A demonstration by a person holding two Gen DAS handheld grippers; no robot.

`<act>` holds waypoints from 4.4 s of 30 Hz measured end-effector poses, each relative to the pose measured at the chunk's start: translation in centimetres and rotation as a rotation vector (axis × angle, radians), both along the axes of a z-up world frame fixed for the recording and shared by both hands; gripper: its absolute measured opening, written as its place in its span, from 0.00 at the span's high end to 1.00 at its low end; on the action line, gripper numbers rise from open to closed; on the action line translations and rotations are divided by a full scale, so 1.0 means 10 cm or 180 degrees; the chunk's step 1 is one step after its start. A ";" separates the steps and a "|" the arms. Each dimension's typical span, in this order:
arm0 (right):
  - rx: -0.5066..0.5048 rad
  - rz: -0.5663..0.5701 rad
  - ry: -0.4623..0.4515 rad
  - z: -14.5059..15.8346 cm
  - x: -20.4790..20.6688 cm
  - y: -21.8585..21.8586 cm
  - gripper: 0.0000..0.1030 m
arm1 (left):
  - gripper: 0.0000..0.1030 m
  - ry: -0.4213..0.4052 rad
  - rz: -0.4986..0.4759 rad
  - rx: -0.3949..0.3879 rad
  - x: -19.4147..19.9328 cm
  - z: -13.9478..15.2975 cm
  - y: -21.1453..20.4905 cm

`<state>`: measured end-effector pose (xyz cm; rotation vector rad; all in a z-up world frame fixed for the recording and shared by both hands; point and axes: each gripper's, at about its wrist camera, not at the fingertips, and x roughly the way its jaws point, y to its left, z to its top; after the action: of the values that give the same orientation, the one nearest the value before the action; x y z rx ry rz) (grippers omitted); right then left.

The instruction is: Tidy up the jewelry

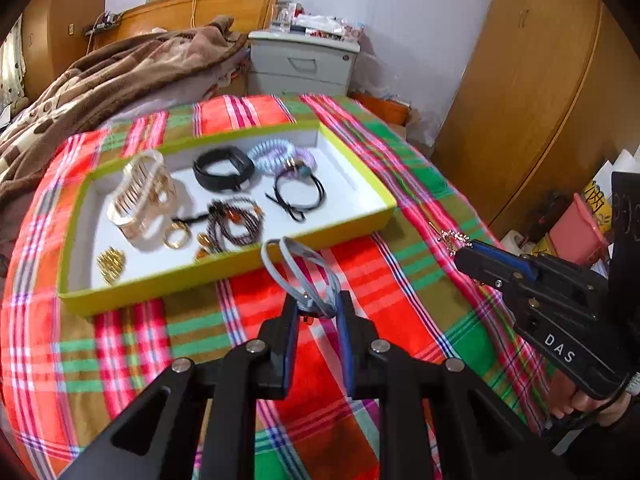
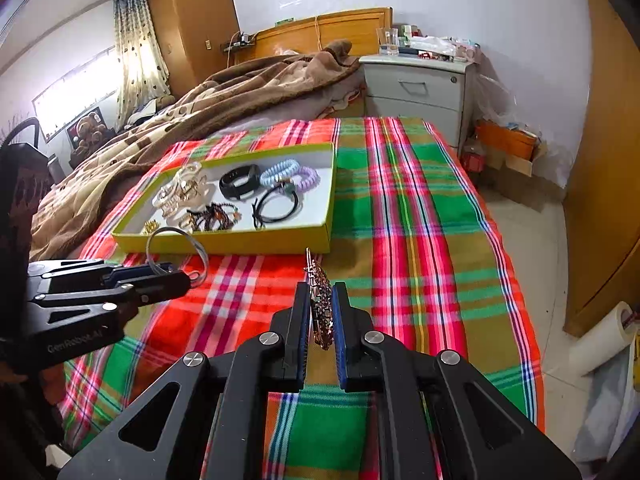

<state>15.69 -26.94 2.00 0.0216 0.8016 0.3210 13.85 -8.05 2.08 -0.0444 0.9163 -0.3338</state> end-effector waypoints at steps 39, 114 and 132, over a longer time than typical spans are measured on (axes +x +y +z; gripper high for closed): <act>-0.0383 0.0267 0.0267 -0.24 1.12 0.73 0.89 | 0.81 0.0313 0.0146 -0.0027 0.94 -0.23 0.44; 0.0049 -0.0031 -0.0126 0.18 0.27 0.70 0.57 | 0.59 -0.0165 0.1039 0.0511 0.06 0.08 0.54; 0.0054 -0.0026 -0.0130 0.18 0.24 0.72 0.57 | 0.59 -0.0134 0.1041 0.0512 0.07 0.08 0.57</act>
<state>18.13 -19.73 3.83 0.0341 0.7583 0.3195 14.51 -2.40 2.86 -0.0382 0.8750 0.0427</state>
